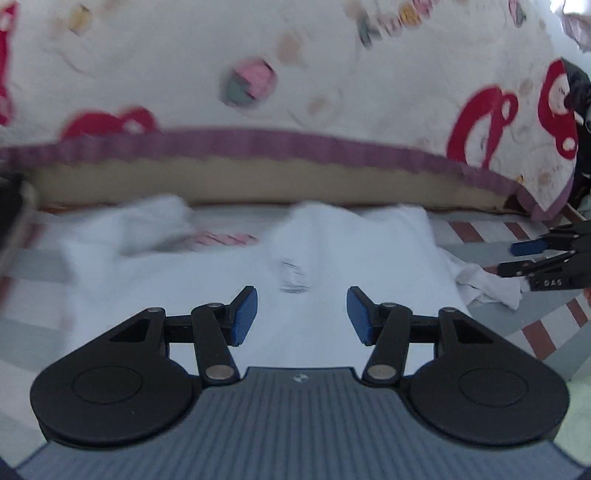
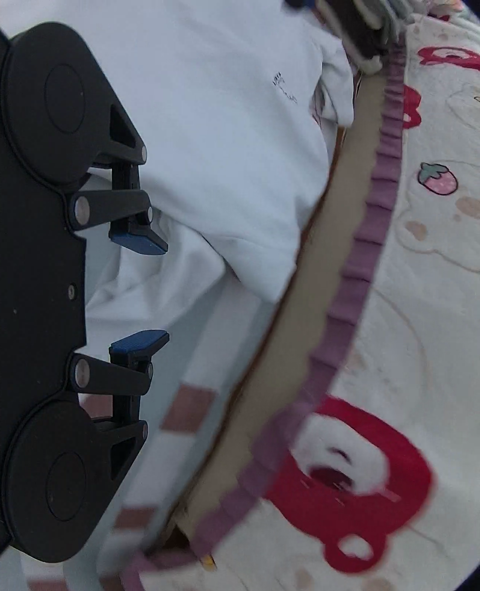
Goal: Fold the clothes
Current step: 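Open both tools and release the white T-shirt onto the bed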
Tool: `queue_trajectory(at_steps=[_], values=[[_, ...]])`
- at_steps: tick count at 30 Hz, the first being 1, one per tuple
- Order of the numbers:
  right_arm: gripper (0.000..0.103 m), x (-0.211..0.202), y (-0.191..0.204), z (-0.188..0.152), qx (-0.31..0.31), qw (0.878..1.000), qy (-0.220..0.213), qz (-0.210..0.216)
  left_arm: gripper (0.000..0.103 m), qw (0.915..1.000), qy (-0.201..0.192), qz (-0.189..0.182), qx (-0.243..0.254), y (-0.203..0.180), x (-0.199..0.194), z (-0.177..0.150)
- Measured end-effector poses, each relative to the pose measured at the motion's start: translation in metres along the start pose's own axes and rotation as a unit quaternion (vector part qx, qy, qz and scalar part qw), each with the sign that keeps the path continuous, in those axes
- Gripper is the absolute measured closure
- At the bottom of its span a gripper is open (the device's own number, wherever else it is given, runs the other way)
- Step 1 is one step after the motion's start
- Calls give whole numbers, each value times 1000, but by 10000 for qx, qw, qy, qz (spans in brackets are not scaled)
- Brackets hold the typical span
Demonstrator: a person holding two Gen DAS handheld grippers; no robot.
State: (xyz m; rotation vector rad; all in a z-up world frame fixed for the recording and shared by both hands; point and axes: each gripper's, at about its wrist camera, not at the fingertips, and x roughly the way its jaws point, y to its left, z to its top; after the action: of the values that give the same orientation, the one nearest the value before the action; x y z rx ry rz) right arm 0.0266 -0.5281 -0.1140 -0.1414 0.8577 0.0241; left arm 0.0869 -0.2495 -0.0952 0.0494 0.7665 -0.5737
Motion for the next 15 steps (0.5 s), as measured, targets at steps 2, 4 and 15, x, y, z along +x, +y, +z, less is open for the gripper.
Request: queue_trajectory(at_steps=[2,4,15], values=[[53,21,5,-2,-222,9996,152,-50,50,9998,154,-134,-63,-13,23,-4],[53,45,10,-3,-430,9980,360,-287,50,9996,246,-154,-33,-22,37,-10],[100,37,-37,5,669,9946,-540,-582,50,9981,590,152,-3,0,58,-38]])
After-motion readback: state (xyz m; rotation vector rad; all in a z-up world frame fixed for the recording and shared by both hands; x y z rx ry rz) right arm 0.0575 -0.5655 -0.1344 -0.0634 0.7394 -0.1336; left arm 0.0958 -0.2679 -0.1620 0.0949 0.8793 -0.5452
